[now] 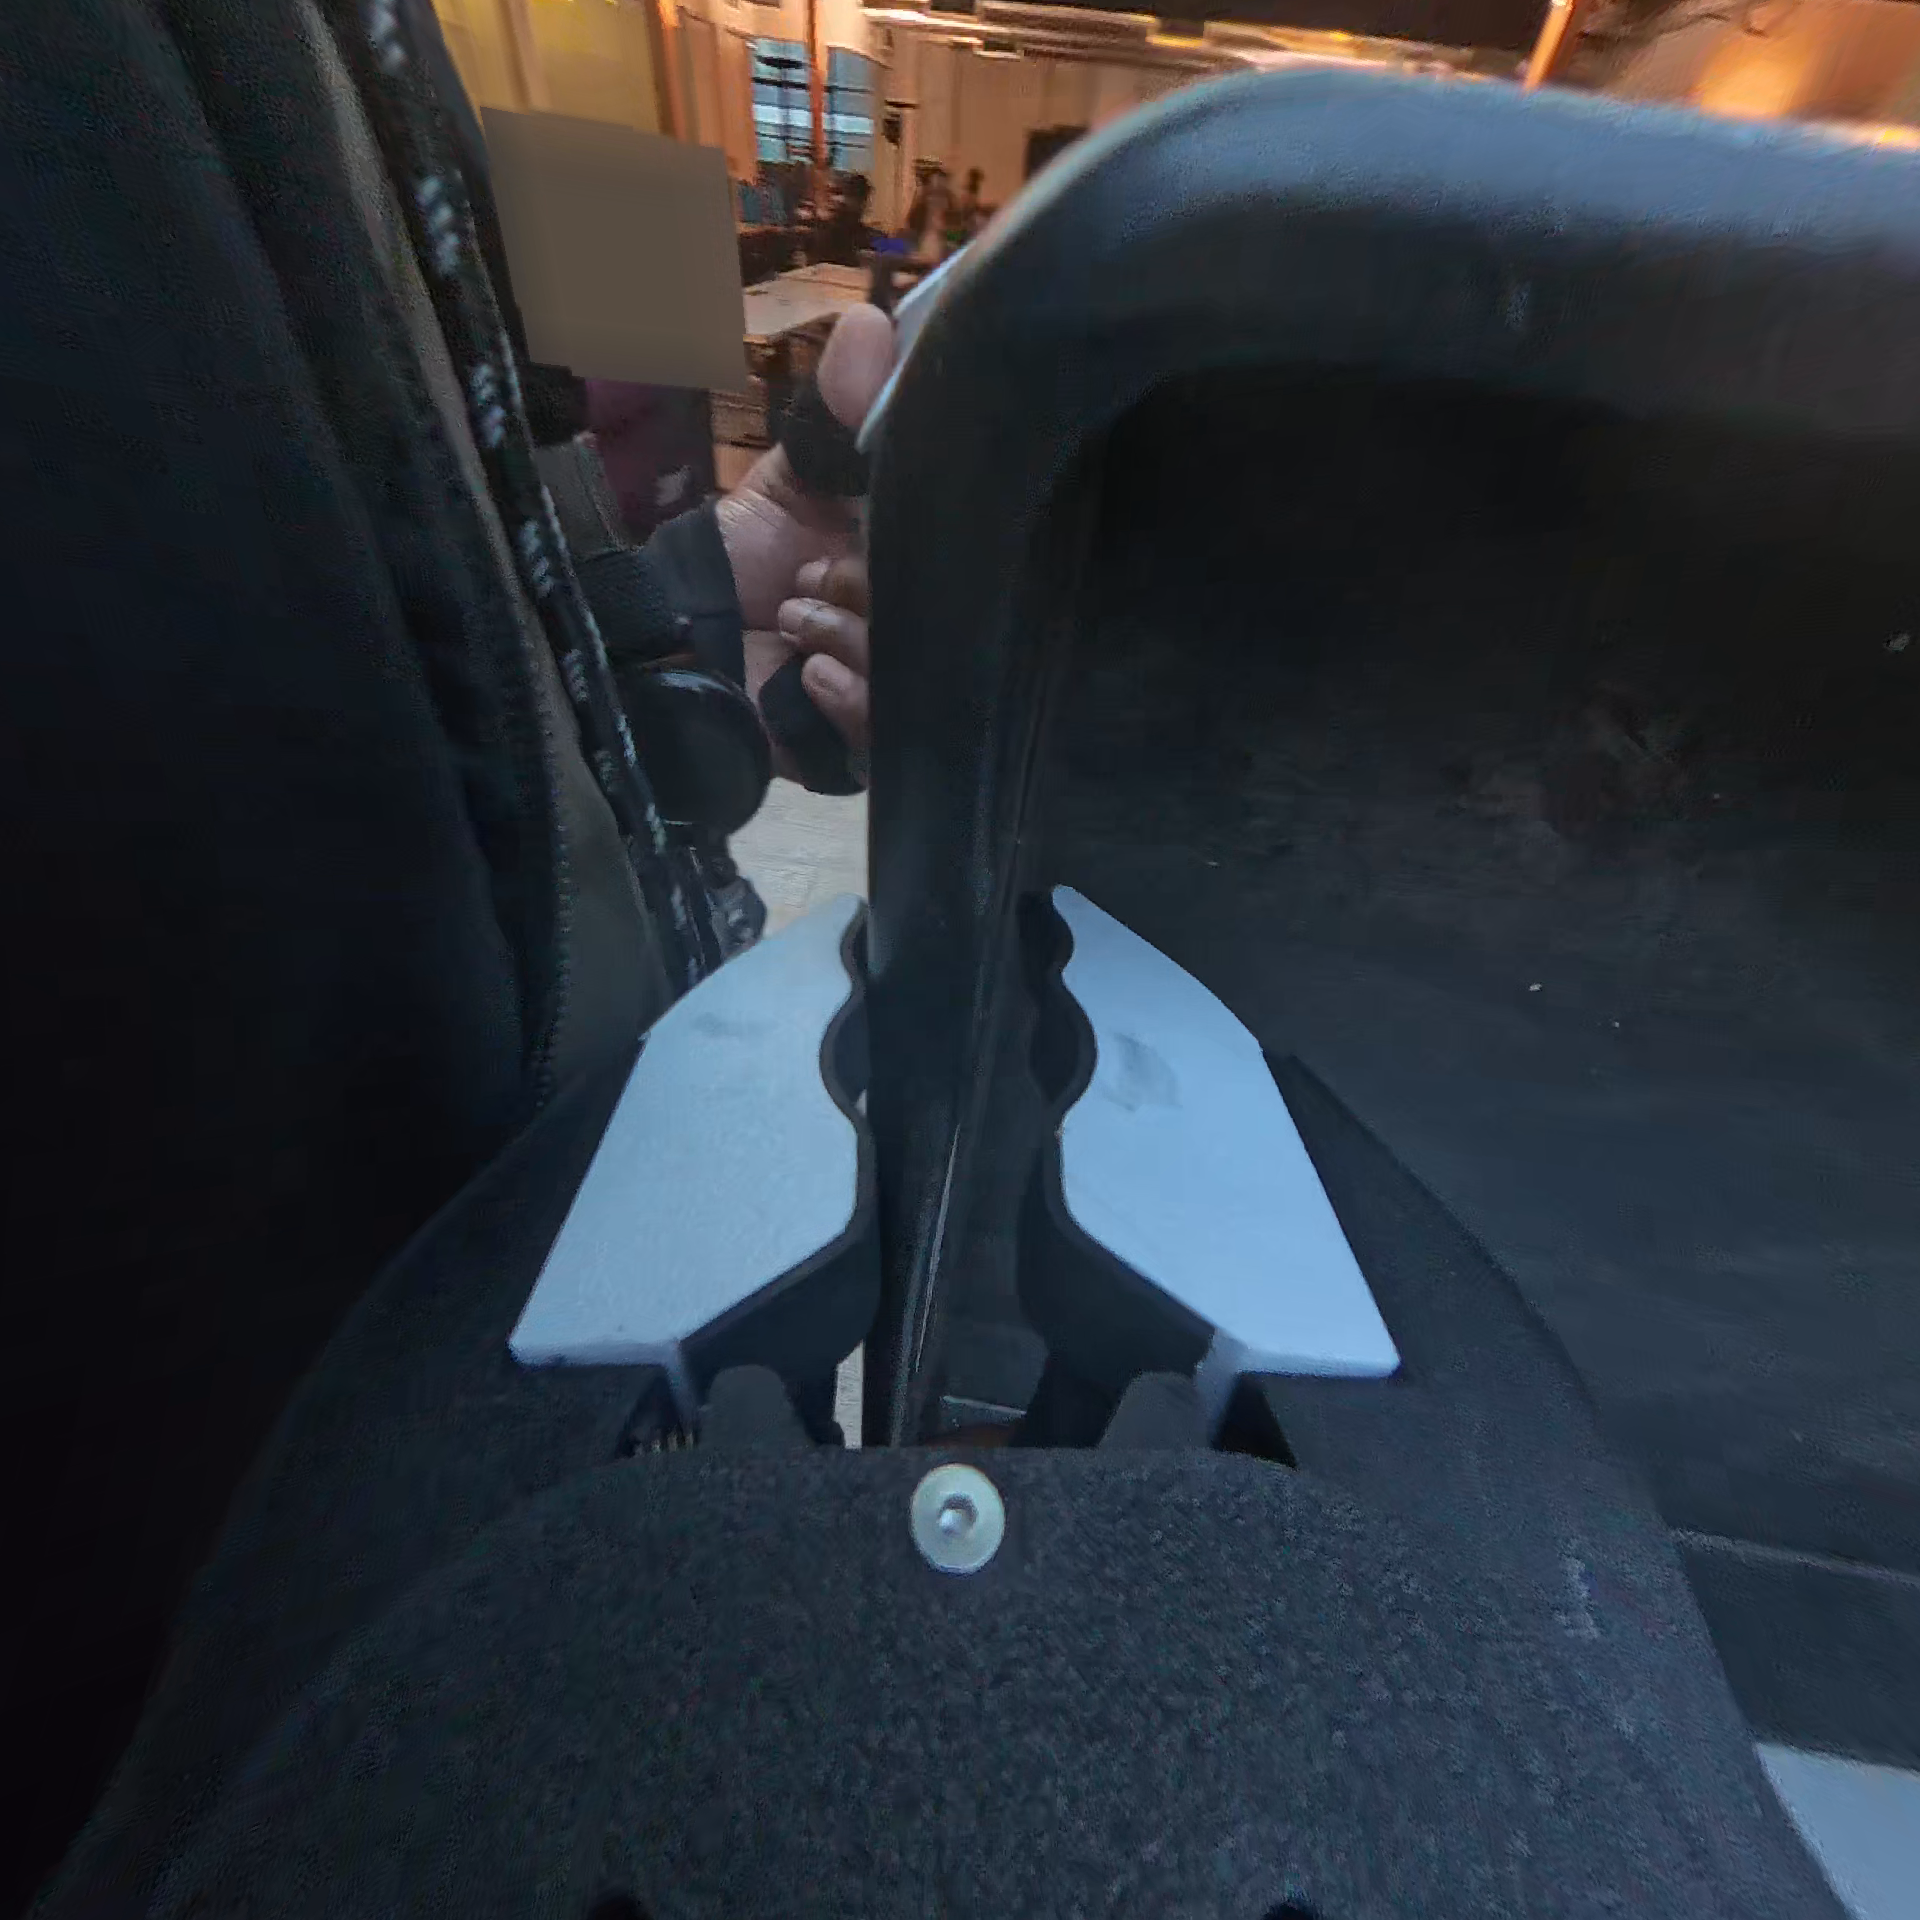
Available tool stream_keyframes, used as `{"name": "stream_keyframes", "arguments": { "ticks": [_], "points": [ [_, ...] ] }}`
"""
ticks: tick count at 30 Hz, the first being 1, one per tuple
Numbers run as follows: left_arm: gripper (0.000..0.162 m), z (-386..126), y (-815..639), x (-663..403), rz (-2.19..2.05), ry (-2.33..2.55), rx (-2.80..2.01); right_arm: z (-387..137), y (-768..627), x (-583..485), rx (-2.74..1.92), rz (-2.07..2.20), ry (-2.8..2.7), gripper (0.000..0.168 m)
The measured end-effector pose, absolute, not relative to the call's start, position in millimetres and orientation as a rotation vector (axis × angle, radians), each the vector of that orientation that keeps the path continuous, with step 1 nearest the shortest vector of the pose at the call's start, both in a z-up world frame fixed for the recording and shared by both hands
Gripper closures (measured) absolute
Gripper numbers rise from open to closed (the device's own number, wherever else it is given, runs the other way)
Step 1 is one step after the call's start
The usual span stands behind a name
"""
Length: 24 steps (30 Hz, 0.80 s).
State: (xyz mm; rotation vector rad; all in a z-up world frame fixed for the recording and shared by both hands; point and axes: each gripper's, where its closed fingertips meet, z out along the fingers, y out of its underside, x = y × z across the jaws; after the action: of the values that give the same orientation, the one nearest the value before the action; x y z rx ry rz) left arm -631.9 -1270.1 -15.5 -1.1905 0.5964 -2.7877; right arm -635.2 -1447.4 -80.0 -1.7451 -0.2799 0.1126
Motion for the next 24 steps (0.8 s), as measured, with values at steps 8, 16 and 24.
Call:
{"name": "stream_keyframes", "arguments": {
  "ticks": [8, 16, 24],
  "points": [
    [0.107, 4, -1280, -634, -3.072, 0.746, -1.021, -74, -1439, -626, -1.781, -0.065, 0.133, 0.14],
    [0.123, 14, -1284, -636, -3.157, 0.69, -0.888, -73, -1437, -623, -1.755, -0.117, 0.232, 0.135],
    [0.126, 12, -1287, -633, -3.118, 0.687, -0.807, -73, -1415, -627, -1.757, -0.067, 0.197, 0.139]
  ]
}}
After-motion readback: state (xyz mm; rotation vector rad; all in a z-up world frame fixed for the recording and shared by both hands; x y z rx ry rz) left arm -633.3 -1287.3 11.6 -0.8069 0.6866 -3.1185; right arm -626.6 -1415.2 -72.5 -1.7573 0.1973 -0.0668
